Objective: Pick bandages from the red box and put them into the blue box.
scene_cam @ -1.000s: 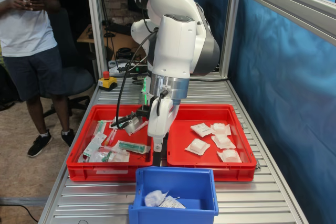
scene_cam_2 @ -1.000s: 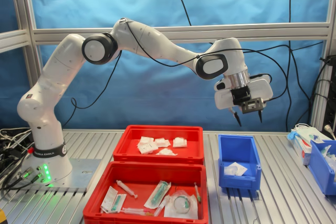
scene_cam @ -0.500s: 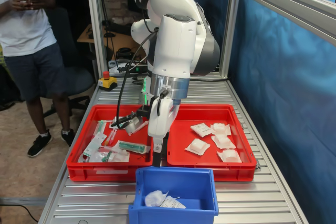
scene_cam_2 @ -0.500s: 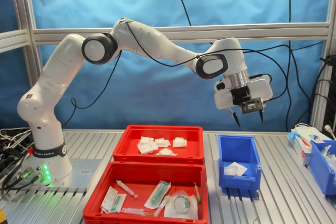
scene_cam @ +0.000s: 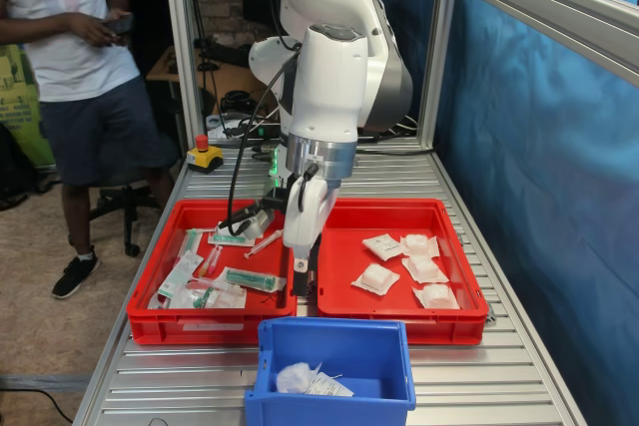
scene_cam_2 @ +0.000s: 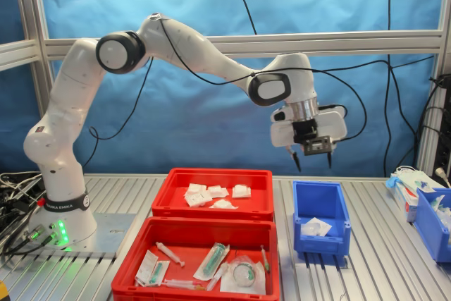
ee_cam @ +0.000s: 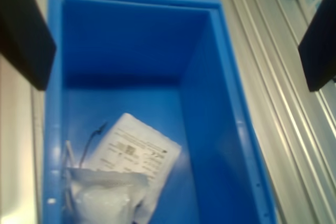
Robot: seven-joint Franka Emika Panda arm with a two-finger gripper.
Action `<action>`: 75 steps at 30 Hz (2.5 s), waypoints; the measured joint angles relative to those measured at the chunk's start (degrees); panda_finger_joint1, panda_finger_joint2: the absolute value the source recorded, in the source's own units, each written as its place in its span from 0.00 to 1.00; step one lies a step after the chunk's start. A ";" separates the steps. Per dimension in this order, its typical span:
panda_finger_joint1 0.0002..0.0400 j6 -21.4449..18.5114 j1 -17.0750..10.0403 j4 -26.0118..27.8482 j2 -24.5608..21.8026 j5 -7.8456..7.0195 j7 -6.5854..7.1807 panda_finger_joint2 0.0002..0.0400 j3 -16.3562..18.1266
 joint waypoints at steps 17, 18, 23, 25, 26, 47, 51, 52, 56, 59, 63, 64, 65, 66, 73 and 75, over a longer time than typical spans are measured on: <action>1.00 5.74 -2.96 -18.18 -13.58 -4.15 0.00 1.00 4.72; 1.00 6.05 -3.29 -19.08 -14.16 -4.34 0.00 1.00 5.09; 1.00 6.94 -4.62 -23.02 -16.74 -4.83 0.00 1.00 6.43; 1.00 7.36 -5.47 -26.06 -18.80 -5.02 0.00 1.00 7.12; 1.00 7.47 -5.73 -26.98 -19.47 -5.07 0.00 1.00 7.29; 1.00 3.45 -8.05 -38.60 -32.25 -5.76 0.00 1.00 8.45; 1.00 2.20 -8.06 -39.08 -32.89 -5.81 0.00 1.00 8.67; 1.00 1.86 -8.06 -39.19 -33.01 -5.82 0.00 1.00 8.80; 1.00 1.13 -8.07 -39.40 -33.16 -5.85 0.00 1.00 9.16; 1.00 0.86 -8.07 -39.45 -33.17 -5.87 0.00 1.00 9.30; 1.00 0.75 -8.07 -39.48 -33.19 -5.88 0.00 1.00 9.35; 1.00 0.72 -8.07 -39.49 -33.19 -5.88 0.00 1.00 9.36; 1.00 0.67 -8.07 -39.51 -33.20 -5.88 0.00 1.00 9.37; 1.00 0.66 -8.07 -39.52 -33.20 -5.88 0.00 1.00 9.38; 1.00 0.60 -8.07 -39.62 -33.21 -5.88 -1.43 1.00 9.38; 1.00 0.60 -8.07 -39.63 -33.21 -5.88 -1.90 1.00 9.38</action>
